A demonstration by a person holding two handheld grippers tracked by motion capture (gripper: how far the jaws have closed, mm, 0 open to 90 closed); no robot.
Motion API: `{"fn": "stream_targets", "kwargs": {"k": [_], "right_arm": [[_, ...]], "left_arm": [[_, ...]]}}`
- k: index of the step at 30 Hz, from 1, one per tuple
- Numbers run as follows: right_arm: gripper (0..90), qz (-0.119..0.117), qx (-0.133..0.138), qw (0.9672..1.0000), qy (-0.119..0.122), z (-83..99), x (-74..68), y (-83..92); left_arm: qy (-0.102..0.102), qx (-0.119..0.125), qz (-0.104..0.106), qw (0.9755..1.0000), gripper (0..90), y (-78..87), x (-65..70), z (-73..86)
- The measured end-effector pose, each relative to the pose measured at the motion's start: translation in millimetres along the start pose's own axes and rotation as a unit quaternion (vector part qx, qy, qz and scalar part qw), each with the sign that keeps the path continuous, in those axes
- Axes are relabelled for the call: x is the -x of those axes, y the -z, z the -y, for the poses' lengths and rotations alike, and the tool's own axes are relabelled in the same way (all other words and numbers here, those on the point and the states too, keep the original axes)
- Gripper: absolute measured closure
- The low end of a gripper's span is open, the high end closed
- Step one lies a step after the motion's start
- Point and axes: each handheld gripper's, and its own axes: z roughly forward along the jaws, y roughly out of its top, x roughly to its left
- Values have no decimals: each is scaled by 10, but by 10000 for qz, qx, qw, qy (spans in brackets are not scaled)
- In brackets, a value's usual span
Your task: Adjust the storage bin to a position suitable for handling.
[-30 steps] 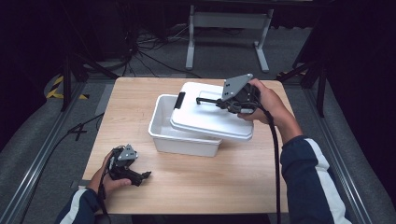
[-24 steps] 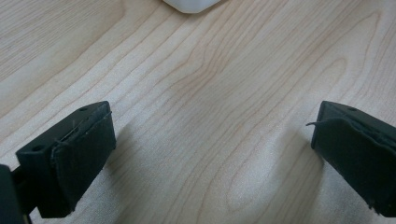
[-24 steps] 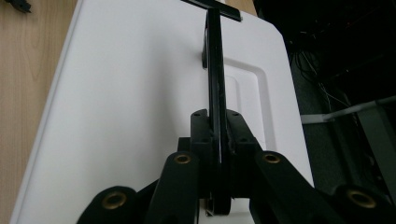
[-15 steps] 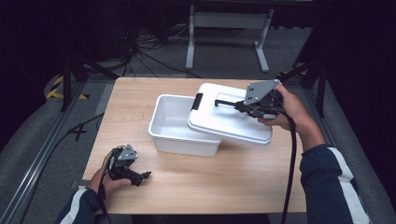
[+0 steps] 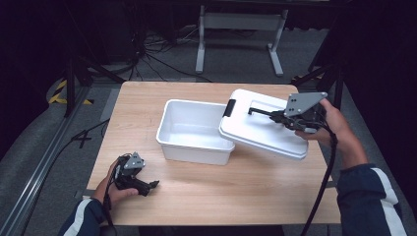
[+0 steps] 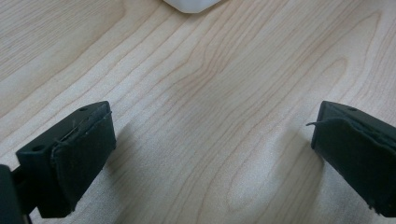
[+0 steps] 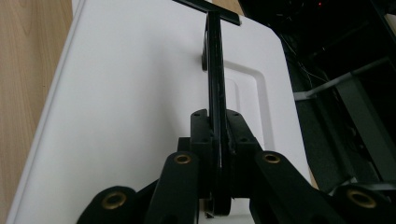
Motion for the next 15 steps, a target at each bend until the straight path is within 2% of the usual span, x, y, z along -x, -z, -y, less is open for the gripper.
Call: {"fn": "stream_targets", "kwargs": {"k": [6, 15], "right_arm": [[839, 62, 1, 9998, -190, 249, 12, 87], [838, 74, -57, 9992, -401, 534, 2, 122]], "left_arm": [[-22, -2, 0, 10000, 3, 0, -3, -1], [-21, -1, -6, 10000, 2, 0, -2, -1]]}}
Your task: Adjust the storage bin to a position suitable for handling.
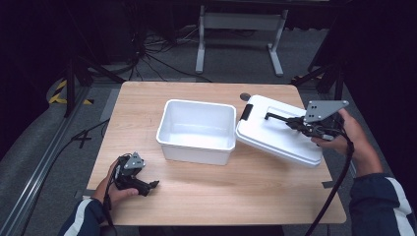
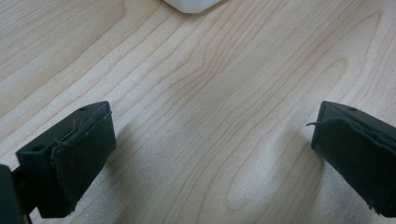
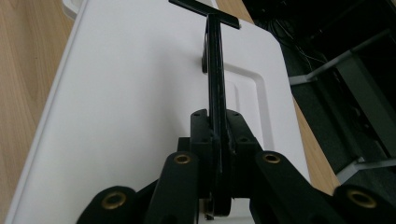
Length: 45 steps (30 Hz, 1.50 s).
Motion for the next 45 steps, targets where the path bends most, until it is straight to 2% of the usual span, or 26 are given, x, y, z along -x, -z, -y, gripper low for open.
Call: {"fn": "stream_targets", "kwargs": {"k": [11, 22, 33, 45], "right_arm": [[838, 26, -172, 9996, -230, 265, 25, -107], [839, -171, -442, 9977, -492, 448, 42, -483], [839, -340, -567, 9960, -605, 514, 56, -822], [838, -305, -743, 9936, -800, 666, 61, -1096]], "left_arm": [[3, -1, 2, 10000, 2, 0, 0, 0], [-2, -4, -6, 10000, 2, 1, 1, 0], [5, 0, -10, 10000, 3, 1, 2, 1], [8, 9, -13, 10000, 3, 0, 2, 1]]}}
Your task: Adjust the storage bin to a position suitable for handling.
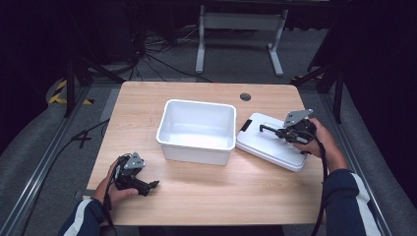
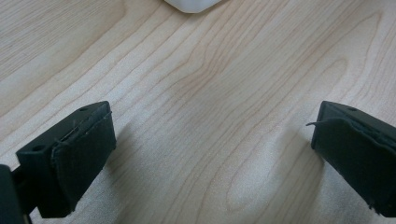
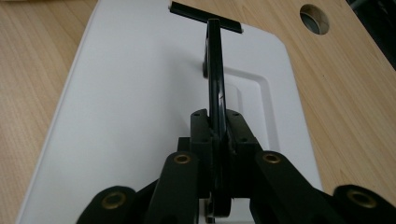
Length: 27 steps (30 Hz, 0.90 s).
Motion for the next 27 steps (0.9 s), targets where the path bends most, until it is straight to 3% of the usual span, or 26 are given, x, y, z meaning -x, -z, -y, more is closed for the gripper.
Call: {"fn": "stream_targets", "kwargs": {"k": [9, 14, 21, 27], "right_arm": [[834, -73, -23, 9999, -128, 58, 11, -99], [831, -2, -29, 9998, -195, 63, 30, -130], [819, 58, -227, 9994, -261, 82, 55, -207], [806, 44, -127, 9992, -382, 81, 73, -171]], "left_arm": [[3, 5, -2, 10000, 3, -1, 1, 1], [-2, -8, 4, 10000, 3, 1, -1, -1], [-2, -1, 2, 10000, 3, 0, -1, 0], [0, 4, -3, 10000, 3, -1, 0, 0]]}}
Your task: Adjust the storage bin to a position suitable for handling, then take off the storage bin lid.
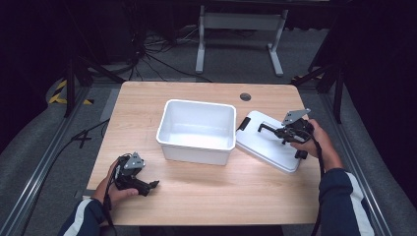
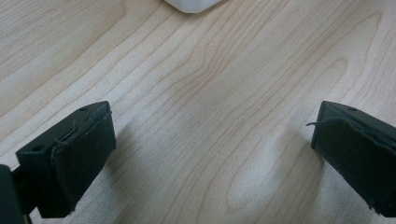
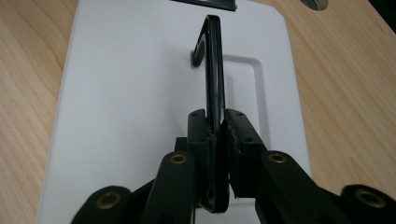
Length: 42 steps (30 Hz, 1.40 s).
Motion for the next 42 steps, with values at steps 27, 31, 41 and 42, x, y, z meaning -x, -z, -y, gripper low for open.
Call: {"fn": "stream_targets", "kwargs": {"k": [27, 31, 41, 42], "right_arm": [[565, -267, 233, 9988, -338, -56, -64, 77], [513, -257, 272, 9987, -334, -119, -77, 130], [427, -188, 318, 9989, -302, -197, -162, 219], [421, -183, 331, 9987, -332, -200, -166, 237]], "left_arm": [[-1, -6, 3, 10000, 3, 1, -3, -1], [0, -5, 4, 10000, 3, 0, -3, -1], [42, -2, 3, 10000, 4, 3, 4, 3], [73, 3, 13, 10000, 4, 2, 8, 6]]}}
